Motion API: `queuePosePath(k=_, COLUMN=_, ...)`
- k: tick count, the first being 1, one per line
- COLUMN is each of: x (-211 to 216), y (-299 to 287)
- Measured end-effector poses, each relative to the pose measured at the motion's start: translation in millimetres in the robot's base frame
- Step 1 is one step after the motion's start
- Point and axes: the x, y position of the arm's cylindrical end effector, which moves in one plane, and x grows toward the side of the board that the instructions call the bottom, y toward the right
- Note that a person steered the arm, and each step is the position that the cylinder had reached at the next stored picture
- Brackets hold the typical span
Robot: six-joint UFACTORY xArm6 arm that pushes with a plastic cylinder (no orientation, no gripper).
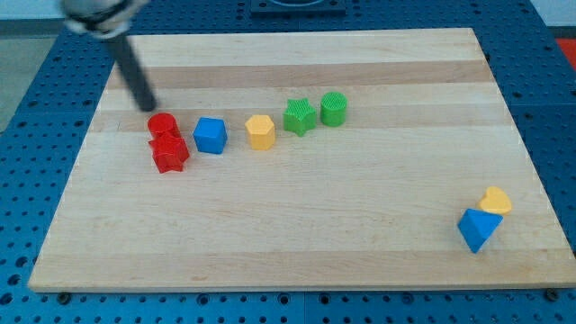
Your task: Push the cube to the bottom right of the red star
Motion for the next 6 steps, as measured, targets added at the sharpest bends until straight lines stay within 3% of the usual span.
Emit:
queuePosePath(k=1, x=18, y=77)
queuePosePath(k=3, x=95, y=74)
queuePosePath(k=6, x=127, y=67)
